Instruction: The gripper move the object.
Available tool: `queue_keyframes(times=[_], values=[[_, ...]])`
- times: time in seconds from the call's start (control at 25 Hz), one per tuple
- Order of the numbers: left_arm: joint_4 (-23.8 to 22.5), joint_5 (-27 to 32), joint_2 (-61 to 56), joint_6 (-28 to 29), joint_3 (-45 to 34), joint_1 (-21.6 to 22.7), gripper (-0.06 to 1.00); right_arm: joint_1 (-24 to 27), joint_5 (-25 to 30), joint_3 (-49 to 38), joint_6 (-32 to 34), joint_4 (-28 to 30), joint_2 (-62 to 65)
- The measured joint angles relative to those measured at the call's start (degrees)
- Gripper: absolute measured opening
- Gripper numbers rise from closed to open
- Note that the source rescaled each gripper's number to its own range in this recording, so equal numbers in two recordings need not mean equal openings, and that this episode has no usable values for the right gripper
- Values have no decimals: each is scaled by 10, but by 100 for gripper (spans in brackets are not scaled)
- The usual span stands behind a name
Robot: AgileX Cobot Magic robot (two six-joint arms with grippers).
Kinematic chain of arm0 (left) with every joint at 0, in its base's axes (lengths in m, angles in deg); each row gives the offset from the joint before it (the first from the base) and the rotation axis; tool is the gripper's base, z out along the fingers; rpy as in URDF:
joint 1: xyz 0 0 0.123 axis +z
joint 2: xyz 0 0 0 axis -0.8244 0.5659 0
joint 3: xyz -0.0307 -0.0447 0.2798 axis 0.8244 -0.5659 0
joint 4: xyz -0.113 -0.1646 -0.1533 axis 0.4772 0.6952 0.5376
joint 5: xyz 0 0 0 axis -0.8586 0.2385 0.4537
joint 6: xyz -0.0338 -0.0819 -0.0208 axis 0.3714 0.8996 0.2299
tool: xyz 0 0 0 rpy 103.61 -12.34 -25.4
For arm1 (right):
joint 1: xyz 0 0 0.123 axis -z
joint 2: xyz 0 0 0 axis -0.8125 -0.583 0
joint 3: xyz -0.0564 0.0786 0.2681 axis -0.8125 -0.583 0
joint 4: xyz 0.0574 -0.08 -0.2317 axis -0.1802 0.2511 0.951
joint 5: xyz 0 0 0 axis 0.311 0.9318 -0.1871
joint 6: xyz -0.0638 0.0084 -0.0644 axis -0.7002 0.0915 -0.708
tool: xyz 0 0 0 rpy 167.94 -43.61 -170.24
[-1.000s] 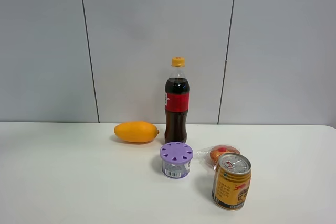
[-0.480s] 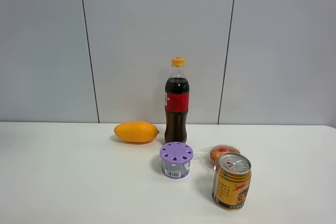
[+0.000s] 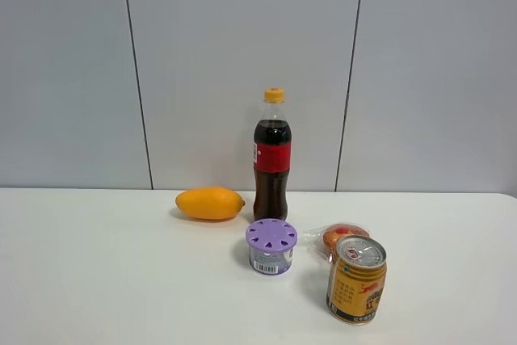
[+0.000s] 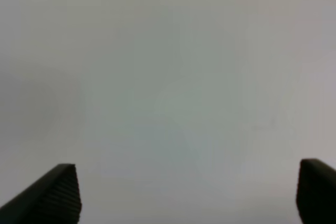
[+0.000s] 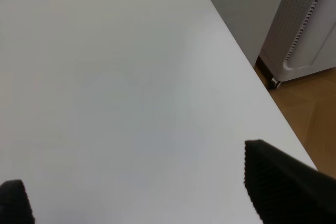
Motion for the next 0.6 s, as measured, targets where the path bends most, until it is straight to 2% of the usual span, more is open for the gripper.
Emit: queue_keyframes(times=[0.28, 0.6], values=[[5, 1, -172, 14, -105, 25, 79, 0, 0, 0, 0, 0, 0], [5, 1, -342, 20, -192, 26, 79, 0, 0, 0, 0, 0, 0]])
